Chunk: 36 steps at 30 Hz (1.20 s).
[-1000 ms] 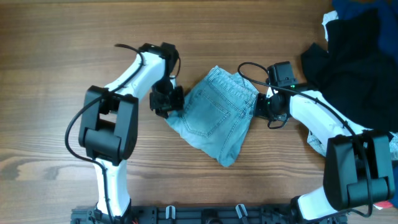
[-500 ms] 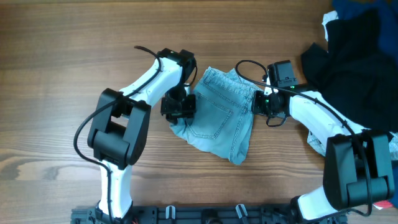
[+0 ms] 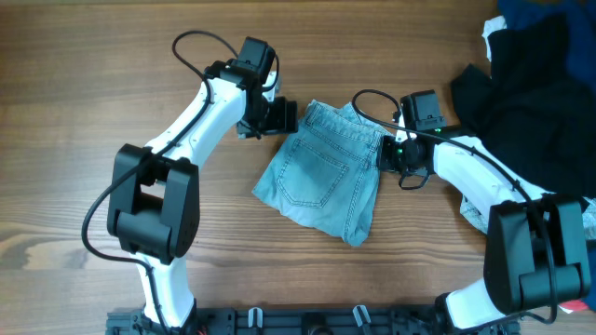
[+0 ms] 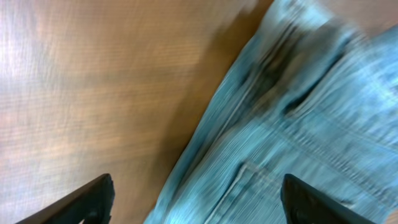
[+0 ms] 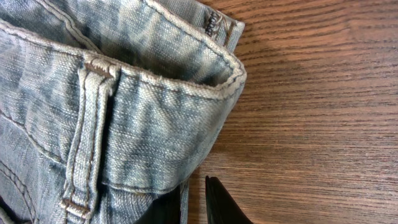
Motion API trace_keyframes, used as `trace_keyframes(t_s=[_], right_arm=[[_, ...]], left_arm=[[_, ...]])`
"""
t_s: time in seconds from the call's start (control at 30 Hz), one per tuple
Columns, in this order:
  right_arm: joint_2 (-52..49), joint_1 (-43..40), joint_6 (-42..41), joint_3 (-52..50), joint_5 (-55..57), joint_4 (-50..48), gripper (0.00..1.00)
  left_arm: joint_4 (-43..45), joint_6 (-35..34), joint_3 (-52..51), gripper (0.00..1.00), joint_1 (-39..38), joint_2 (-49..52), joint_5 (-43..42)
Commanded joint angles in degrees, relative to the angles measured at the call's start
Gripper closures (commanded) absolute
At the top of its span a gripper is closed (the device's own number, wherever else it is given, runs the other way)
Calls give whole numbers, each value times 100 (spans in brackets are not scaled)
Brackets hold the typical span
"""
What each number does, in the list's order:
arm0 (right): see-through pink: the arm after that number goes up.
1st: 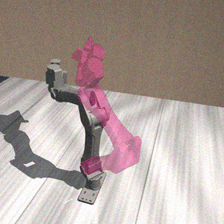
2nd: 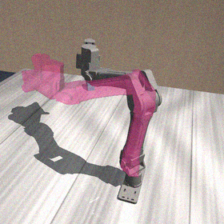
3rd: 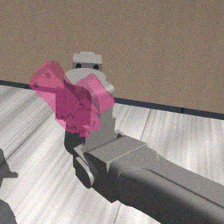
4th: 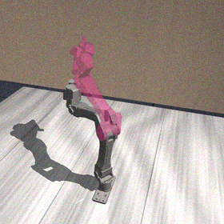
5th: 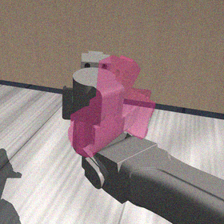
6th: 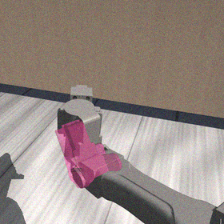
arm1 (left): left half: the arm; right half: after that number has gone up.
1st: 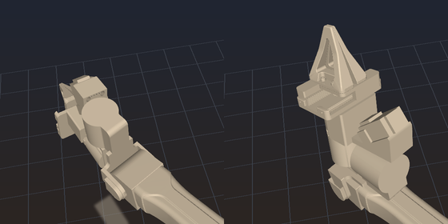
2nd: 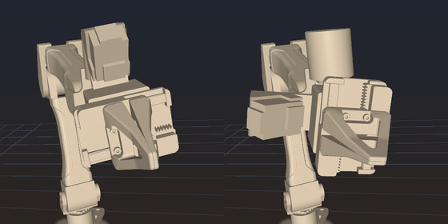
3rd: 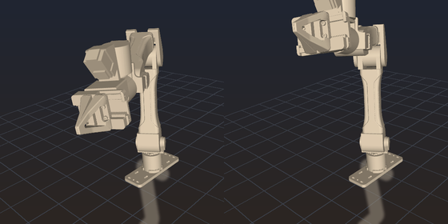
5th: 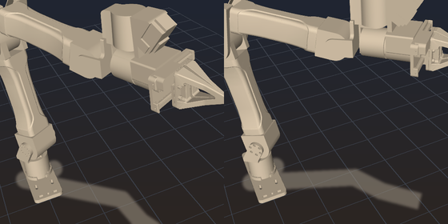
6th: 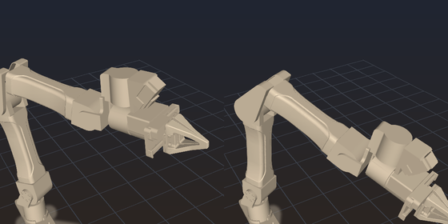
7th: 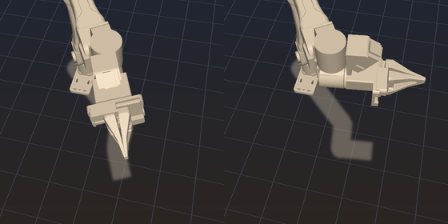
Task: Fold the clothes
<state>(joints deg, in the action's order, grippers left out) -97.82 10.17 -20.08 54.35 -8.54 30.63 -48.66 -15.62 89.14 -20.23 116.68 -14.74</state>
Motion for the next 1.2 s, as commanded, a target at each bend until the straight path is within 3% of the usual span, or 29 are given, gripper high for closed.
trace_keyframes(t_s=[0.0, 0.1, 0.5, 0.73, 0.8, 0.87, 0.97, 1.17], right_arm=[[-96, -2, 55, -26, -186, 22, 85], [-96, -2, 52, -26, -188, 22, 85], [-96, -2, 55, -26, -188, 31, 85], [-96, -2, 55, -26, -188, 52, 85], [-96, -2, 57, -26, -188, 74, 85], [-96, -2, 59, -26, -184, 114, 84], [-96, -2, 63, -26, -184, 155, 84], [-96, -2, 83, -26, -184, 179, 84]], left_arm=[[391, 398, 15, 12, 0, 199, -431], [686, 809, 15, 12, -4, 350, -1058], [841, 918, 11, 15, -177, 1058, -1609], [756, 1058, 9, 37, -605, 1084, -1692], [752, 1115, 9, 49, -680, 1084, -1633], [728, 1113, 11, 75, -704, 1084, -1491], [562, 1069, 11, 96, -623, 1084, -1141], [-341, 953, 11, 96, -205, 1082, 625]])
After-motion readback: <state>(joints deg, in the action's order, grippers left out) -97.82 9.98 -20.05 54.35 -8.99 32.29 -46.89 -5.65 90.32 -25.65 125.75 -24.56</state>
